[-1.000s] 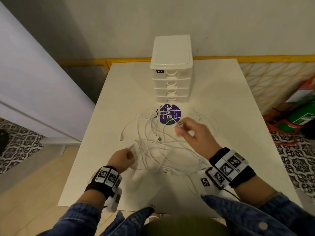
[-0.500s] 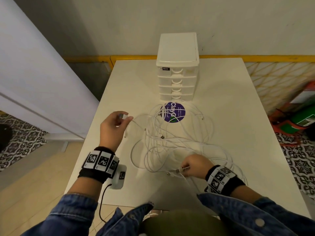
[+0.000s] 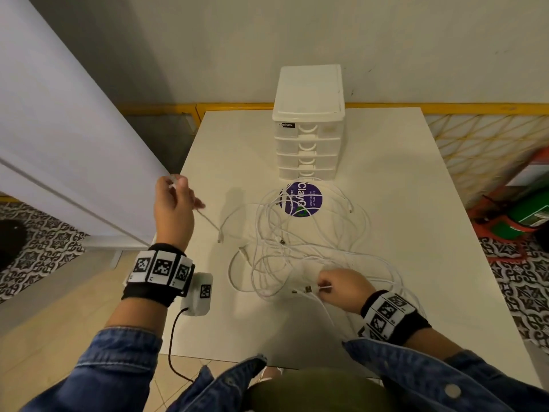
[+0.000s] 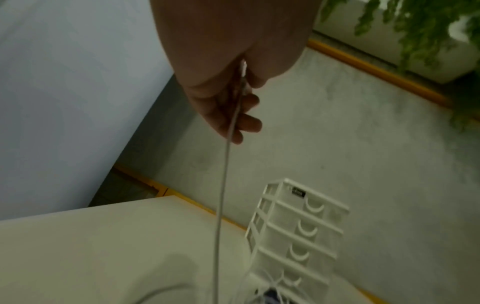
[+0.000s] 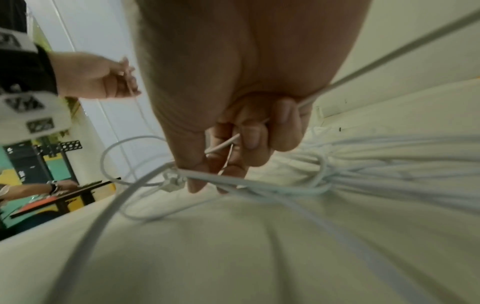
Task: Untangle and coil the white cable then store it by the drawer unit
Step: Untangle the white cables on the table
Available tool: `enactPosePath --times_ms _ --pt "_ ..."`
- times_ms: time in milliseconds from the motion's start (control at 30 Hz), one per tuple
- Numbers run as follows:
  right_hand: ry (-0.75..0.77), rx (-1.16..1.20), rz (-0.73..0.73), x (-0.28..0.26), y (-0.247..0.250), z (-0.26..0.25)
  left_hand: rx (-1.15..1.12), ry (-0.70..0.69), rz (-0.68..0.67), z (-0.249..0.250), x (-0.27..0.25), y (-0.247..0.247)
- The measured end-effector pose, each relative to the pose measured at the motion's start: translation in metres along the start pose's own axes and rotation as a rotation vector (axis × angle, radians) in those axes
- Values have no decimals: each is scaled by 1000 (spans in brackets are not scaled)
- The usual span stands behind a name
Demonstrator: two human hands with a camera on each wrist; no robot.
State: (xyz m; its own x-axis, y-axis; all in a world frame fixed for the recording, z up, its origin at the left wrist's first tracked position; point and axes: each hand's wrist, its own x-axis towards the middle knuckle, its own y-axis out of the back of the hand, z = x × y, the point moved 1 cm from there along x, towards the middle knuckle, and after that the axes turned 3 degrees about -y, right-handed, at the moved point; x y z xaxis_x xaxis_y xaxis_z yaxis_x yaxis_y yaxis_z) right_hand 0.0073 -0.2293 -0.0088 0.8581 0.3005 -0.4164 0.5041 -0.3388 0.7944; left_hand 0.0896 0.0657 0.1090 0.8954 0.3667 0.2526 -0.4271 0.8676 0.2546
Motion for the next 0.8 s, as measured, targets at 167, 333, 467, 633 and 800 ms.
enactPosePath --times_ms 167,333,467,633,800 --pt "-22 20 11 -3 10 3 375 164 -280 -48 -14 -21" --pt "-55 65 -10 -7 10 10 544 194 -478 -72 -19 -36" --pt "-102 64 56 -10 6 12 616 216 -545 -77 -4 -53" --pt "-151 -57 -109 -18 3 5 630 263 -599 -90 18 -83" --pt "-176 -117 -92 -22 -9 9 631 300 -675 -96 27 -113"
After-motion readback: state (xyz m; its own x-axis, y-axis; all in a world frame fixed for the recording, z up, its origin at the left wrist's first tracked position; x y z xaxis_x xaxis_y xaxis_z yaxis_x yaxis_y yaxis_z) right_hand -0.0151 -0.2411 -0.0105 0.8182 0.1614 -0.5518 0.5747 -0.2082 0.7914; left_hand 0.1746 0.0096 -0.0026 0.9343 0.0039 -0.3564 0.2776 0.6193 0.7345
